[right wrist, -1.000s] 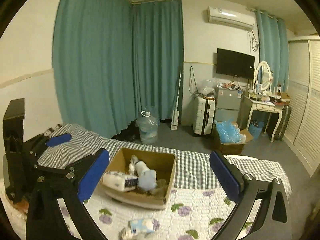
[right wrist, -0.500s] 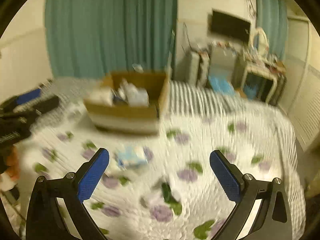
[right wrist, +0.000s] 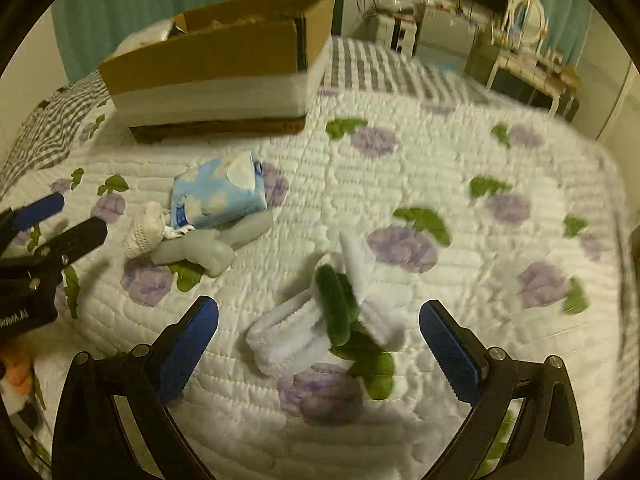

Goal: Organize soft objects
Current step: 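Grasp the white lace cloth with the left gripper while the right grasps the white-green fuzzy toy, then carry the lace cloth and fuzzy toy into the box and open both grippers, then grasp the grey soft toy with the right gripper while the left grasps the blue floral tissue pack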

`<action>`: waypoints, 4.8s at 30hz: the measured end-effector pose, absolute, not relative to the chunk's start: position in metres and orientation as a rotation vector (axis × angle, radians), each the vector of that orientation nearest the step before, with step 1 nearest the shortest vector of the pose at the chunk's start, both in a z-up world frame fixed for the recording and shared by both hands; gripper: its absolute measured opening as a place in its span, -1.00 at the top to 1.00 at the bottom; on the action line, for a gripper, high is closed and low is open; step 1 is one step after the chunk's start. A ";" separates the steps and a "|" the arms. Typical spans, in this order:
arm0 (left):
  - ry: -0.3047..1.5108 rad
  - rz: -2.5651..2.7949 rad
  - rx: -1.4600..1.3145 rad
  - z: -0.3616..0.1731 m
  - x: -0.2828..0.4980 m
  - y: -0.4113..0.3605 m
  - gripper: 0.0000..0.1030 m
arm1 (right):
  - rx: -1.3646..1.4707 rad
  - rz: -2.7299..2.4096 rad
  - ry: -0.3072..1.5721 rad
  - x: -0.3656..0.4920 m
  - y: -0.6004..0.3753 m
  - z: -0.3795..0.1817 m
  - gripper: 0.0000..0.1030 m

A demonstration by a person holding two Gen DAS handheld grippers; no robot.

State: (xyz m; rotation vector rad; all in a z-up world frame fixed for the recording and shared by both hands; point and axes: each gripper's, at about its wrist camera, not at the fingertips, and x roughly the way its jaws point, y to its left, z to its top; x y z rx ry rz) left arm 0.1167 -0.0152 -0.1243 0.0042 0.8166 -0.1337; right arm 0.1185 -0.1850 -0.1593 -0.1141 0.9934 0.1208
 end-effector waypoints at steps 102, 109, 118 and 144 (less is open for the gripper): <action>0.611 -0.128 0.155 -0.028 0.316 0.014 0.37 | -0.079 0.277 0.595 0.348 -0.120 -0.019 -0.82; 0.529 -0.090 0.136 0.034 0.264 0.021 -0.31 | -0.102 0.222 0.537 0.289 -0.136 0.050 -0.82; 0.378 -0.108 0.114 0.129 0.157 0.034 -0.77 | -0.142 0.197 0.515 0.169 -0.142 0.135 -0.92; 0.688 -0.083 0.023 -0.084 0.103 0.044 -0.78 | -0.043 0.197 0.921 0.140 -0.128 -0.137 -0.96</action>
